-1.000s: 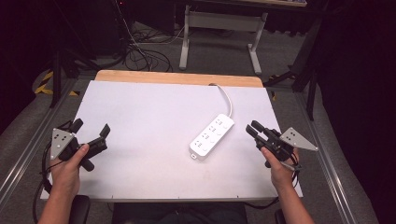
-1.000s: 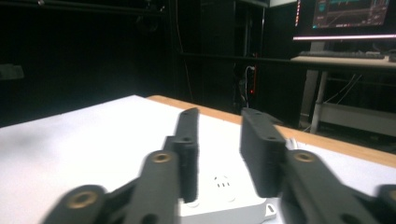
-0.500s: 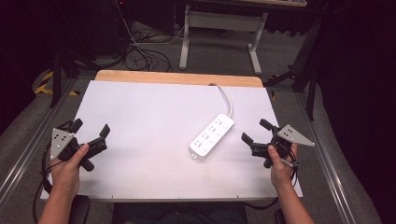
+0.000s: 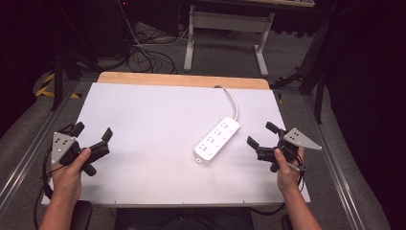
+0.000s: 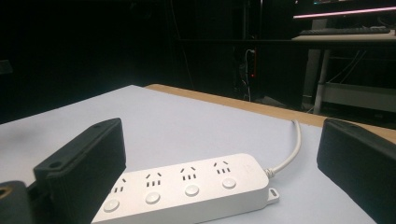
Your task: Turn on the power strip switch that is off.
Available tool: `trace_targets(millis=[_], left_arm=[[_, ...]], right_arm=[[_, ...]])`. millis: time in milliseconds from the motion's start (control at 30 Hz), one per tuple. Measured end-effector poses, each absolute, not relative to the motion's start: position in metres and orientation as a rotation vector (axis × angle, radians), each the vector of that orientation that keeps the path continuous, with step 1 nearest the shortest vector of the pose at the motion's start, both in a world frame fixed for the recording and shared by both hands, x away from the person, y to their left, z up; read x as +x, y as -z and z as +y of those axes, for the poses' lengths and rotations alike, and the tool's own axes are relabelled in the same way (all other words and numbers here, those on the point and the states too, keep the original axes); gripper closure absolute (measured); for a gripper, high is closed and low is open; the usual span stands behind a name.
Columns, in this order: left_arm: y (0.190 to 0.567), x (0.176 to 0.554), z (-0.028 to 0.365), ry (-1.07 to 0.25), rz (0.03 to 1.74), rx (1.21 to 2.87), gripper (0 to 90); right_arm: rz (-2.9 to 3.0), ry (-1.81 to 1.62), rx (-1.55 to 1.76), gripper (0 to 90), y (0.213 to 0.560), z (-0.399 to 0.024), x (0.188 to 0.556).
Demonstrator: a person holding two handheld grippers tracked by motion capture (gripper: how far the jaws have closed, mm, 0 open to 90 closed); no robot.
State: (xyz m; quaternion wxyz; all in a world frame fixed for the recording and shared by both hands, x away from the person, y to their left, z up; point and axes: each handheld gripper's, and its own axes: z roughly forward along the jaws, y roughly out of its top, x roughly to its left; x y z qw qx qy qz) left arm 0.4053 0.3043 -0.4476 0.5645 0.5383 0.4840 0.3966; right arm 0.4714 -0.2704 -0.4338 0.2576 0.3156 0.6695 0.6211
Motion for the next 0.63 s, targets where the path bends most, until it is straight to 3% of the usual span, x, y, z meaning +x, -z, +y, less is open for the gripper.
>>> trace_targets(millis=[633], left_arm=[[0.4478,0.4047,0.3046,-0.936,1.140,1.264,3.5]], right_arm=[[1.846,-1.667,0.828,1.8,0.4347,-0.2660,0.4721]])
